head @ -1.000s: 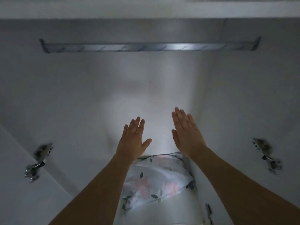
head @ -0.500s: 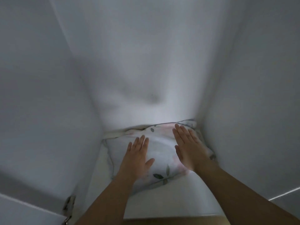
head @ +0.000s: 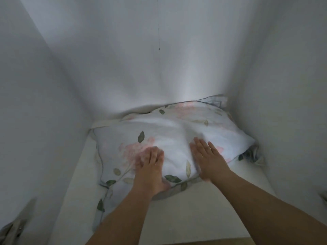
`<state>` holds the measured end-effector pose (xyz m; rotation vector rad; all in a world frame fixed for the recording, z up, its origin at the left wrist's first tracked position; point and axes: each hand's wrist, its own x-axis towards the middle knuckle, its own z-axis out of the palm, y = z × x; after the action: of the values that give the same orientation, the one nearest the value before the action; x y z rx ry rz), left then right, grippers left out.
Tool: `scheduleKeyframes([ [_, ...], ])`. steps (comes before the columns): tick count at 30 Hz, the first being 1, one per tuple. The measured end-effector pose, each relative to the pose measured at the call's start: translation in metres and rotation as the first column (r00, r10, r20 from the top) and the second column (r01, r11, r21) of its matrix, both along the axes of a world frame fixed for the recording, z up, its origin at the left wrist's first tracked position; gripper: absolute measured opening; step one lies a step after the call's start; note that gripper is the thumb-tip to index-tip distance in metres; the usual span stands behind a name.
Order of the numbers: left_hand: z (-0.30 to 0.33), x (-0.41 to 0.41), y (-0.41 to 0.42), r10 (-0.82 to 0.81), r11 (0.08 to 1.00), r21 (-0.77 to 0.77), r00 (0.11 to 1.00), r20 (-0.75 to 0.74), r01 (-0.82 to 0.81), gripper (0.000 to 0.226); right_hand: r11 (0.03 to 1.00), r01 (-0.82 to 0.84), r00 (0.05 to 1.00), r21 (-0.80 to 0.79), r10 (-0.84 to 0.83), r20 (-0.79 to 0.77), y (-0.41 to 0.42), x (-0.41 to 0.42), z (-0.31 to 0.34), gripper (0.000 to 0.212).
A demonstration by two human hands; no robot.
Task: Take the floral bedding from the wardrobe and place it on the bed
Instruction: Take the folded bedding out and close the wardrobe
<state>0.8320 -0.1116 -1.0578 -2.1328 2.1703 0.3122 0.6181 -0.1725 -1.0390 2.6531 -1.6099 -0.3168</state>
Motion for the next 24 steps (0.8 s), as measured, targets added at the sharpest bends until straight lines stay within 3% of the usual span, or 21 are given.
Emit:
scheduleKeyframes([
  [6, -0.057, 0.005, -0.027, -0.016, 1.000, 0.003, 0.990, 0.143, 0.015, 0.137, 0.999, -0.053, 0.999, 0.000, 0.053, -0.003, -0.047, 0.002, -0.053, 0.138],
  [13, -0.082, 0.010, -0.052, -0.045, 0.997, -0.053, 0.993, 0.107, 0.051, 0.124, 0.984, -0.154, 0.988, 0.092, 0.152, 0.028, -0.084, 0.003, -0.079, 0.115],
  [18, -0.071, 0.012, -0.078, -0.087, 0.996, 0.009, 0.982, 0.167, 0.086, 0.115, 0.982, -0.157, 0.987, 0.104, 0.153, 0.044, -0.096, 0.008, -0.090, 0.112],
  [24, -0.061, 0.019, -0.103, -0.159, 0.986, 0.092, 0.963, 0.219, 0.141, 0.088, 0.986, -0.157, 0.987, 0.061, 0.155, 0.035, -0.101, 0.010, -0.096, 0.113],
])
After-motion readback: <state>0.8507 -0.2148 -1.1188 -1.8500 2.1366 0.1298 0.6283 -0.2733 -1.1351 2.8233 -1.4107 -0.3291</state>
